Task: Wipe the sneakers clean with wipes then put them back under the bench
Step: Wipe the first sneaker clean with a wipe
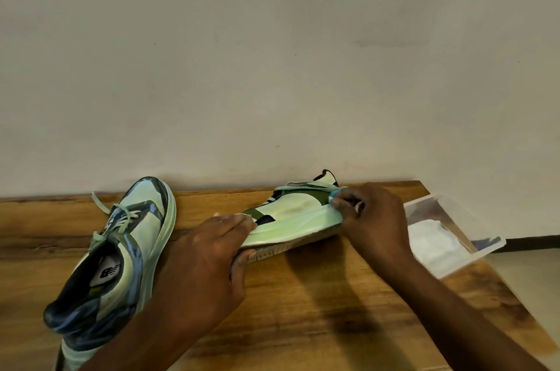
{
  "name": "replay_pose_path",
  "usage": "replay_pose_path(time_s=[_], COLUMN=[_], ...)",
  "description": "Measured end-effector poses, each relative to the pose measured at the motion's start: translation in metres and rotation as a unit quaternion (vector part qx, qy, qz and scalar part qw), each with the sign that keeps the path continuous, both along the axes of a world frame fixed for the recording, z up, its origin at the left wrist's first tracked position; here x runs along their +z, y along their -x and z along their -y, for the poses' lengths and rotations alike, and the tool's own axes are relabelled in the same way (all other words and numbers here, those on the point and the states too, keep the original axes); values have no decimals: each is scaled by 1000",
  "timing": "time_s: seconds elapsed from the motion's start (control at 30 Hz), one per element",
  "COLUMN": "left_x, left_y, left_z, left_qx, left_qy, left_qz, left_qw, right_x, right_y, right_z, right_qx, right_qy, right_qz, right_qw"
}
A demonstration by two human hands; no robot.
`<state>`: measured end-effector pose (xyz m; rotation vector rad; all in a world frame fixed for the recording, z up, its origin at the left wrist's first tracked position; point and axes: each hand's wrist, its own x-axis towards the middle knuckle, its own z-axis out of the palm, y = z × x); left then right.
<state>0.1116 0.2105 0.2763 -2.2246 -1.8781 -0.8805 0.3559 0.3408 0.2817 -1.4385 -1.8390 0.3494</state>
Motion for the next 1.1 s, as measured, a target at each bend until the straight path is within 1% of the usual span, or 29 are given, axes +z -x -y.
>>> replay_pose_path(time_s=[0.07,0.1,0.27,0.33,0.4,0.5,0.53,0.6,0.73,0.8,0.9,0.97,1.03,1.1], left_x=[0,1,1,2,2,0,1,3,3,2,2,2,3,3], left_y=[1,2,1,0,-1,-1,0,2,0,0,0,0,1,4], left_z=[-1,-2,-3,-3,-3,-2,-1,-2,-1,0,0,-1,-1,-1], left_qx=[-1,-2,0,2,6,10,8,3,-5,-8,-9,-11,-12,-14], left_qy=[-2,-1,-2,-2,-3,3,5,6,1,2,-2,-2,-3,-1], left_qz=[-2,-3,-4,-2,-2,0,0,-7,-16,-14,-12,-15,-17,-17], left_qw=[1000,1000,1000,1000,1000,1000,1000,1000,1000,1000,1000,1000,1000,1000], right_x=[0,1,5,5,4,1,1,4,6,4,6,6,2,-1], right_y=[9,9,-3,2,12,24,23,13,-10,-9,0,12,26,27], right_z=[10,10,-9,-9,-2,13,16,10,-16,-21,-14,0,16,18], right_qx=[29,26,-59,-62,-40,36,45,19,-64,-75,-50,-4,56,72], right_qy=[-15,-14,12,6,-15,-43,-44,-24,30,49,33,5,-23,-39], right_qz=[49,62,23,10,17,67,81,77,20,13,-4,-6,23,51], right_qw=[998,998,998,998,999,996,995,997,997,996,998,1000,998,995])
